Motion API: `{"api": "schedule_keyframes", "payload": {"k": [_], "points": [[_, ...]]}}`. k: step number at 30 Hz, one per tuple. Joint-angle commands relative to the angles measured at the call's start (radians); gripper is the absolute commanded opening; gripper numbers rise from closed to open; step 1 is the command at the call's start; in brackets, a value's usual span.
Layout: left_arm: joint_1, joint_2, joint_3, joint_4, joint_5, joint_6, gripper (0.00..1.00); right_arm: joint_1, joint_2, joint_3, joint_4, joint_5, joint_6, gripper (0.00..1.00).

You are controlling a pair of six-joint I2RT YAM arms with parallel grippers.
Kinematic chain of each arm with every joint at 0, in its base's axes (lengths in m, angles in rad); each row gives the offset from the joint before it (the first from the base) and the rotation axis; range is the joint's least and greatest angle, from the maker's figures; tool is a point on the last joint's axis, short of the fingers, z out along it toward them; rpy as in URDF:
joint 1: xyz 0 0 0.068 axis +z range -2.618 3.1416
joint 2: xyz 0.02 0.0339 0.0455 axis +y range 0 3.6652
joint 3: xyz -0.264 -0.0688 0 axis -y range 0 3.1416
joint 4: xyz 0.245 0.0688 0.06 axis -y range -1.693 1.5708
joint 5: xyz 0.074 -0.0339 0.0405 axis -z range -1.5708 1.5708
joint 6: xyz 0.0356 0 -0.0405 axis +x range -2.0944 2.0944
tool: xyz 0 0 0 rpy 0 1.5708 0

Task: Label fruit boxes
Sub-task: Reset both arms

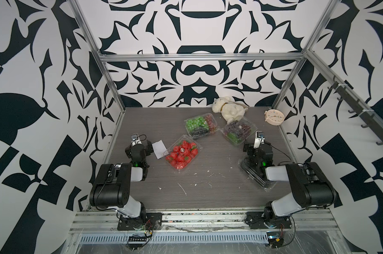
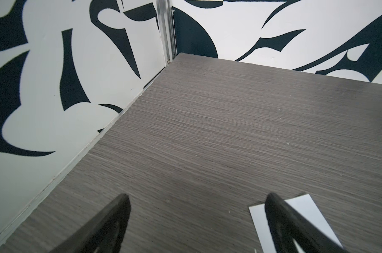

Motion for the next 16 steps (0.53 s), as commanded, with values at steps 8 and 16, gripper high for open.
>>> {"api": "schedule_keyframes", "payload": {"k": [8,16], "points": [[0.006,0.009,-0.008,0.021,0.006,0.001,0.99,-0.025,0.011,-0.048,0.015,-0.11,0.015,0.99],[0.014,0.008,-0.006,0.014,0.021,-0.011,1.0,-0.024,0.014,-0.011,-0.053,-0.04,0.036,1.0]]}}
